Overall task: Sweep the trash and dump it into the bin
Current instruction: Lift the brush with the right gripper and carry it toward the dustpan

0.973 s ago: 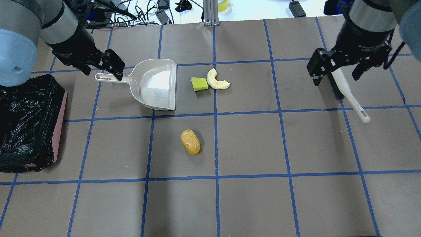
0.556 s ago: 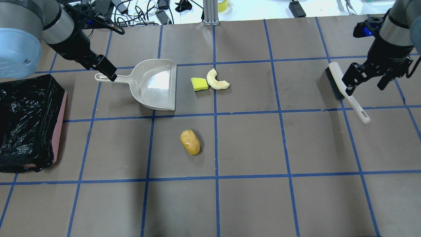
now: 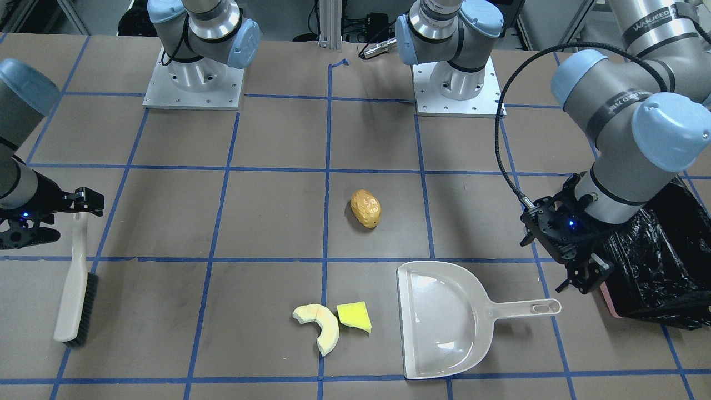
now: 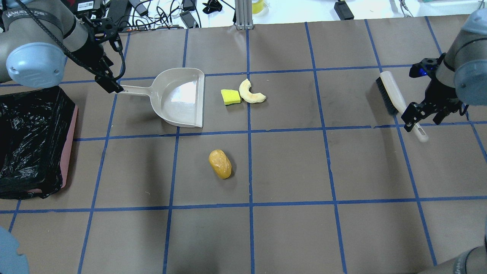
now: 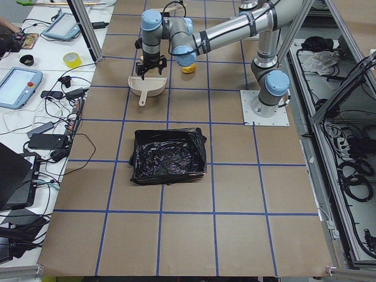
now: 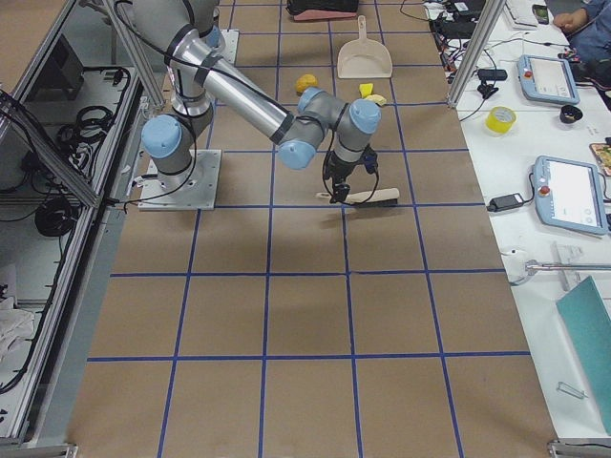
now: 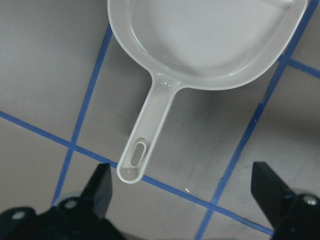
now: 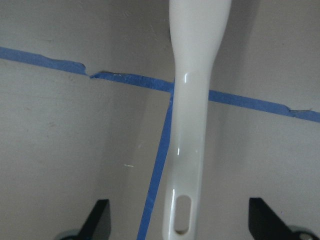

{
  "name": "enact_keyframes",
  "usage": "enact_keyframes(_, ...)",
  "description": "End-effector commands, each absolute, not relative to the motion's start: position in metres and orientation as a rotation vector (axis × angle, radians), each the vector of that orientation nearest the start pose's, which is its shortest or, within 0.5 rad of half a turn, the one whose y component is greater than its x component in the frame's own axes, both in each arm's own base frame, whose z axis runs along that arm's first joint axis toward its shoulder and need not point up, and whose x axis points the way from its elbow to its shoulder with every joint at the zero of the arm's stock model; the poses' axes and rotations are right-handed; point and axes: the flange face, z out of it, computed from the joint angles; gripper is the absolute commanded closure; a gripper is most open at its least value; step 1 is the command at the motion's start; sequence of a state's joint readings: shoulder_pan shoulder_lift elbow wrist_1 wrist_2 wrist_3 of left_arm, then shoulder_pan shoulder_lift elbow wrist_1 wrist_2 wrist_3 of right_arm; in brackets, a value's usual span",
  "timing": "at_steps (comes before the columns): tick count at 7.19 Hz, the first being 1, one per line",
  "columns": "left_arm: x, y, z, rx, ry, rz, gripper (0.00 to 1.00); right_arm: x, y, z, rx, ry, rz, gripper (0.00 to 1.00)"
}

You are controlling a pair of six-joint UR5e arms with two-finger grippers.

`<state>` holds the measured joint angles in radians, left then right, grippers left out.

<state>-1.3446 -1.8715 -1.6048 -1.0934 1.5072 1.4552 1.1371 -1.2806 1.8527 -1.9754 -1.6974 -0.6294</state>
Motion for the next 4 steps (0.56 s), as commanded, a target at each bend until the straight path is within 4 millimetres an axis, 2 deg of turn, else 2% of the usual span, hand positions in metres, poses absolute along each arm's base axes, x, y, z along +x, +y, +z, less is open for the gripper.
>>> enact_keyframes(1,0.026,-0.663,0.311,2.063,2.289,-0.163,0.02,-0.115,-0.531,0.224,-0.322,3.133,0.319,0.19)
enact_keyframes(2,0.029,-0.667,0.293,2.087,2.296,-0.112,0.02,-0.115,-0.531,0.223,-0.315,3.133,0.323,0.41)
enact_keyframes(3,0.029,-0.673,0.285,2.094,2.297,-0.104,0.01,-0.116,-0.532,0.224,-0.313,3.135,0.319,0.68)
enact_keyframes(4,0.029,-0.680,0.275,2.105,2.302,-0.094,0.01,-0.117,-0.531,0.224,-0.308,3.134,0.321,0.90)
